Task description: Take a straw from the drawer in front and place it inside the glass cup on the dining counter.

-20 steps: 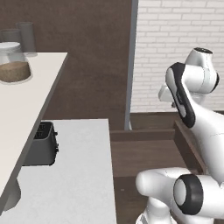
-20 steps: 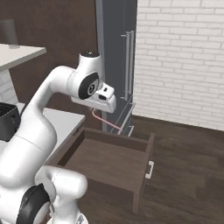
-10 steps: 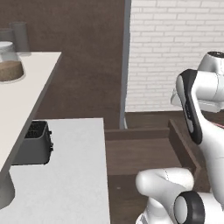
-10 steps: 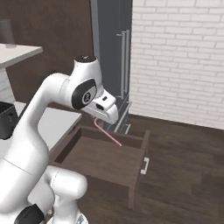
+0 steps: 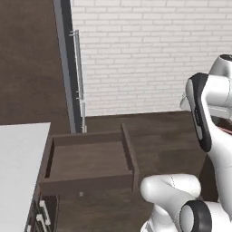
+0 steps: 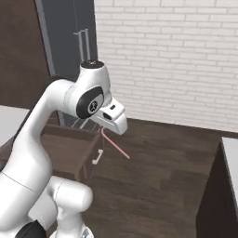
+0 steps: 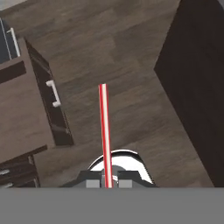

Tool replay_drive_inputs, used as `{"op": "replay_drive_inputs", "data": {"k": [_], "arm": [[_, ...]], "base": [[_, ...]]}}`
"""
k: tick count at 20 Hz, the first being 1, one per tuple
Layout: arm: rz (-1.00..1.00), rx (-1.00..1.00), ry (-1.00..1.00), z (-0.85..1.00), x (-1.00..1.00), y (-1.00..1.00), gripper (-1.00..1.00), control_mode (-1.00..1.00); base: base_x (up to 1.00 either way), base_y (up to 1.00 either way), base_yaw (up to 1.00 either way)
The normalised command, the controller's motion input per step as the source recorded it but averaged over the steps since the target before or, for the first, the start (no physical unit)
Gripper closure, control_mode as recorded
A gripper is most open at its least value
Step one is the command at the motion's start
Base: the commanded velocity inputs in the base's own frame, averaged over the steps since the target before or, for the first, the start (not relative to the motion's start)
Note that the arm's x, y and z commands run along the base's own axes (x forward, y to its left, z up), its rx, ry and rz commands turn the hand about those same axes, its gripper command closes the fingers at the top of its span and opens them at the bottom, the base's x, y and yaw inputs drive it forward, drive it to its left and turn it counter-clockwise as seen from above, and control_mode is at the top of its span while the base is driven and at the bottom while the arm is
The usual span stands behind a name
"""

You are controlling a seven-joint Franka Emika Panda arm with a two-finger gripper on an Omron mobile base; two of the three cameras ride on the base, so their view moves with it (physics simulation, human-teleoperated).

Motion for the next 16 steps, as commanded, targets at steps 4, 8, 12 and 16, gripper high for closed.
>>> {"op": "replay_drive_inputs", "data": {"k": [4, 8, 12, 16], "arm": [[0.0, 0.0, 0.0, 0.0, 0.0, 0.0, 1.0, 1.0], [0.0, 0.0, 0.0, 0.0, 0.0, 0.0, 1.0, 1.0], [0.0, 0.0, 0.0, 0.0, 0.0, 0.0, 1.0, 1.0], [0.0, 0.0, 0.0, 0.0, 0.0, 0.0, 1.0, 1.0]], "base": [[0.0, -0.98, -0.11], [0.0, -0.96, -0.1], [0.66, -0.37, -0.03], [1.0, -0.02, -0.01]]}}
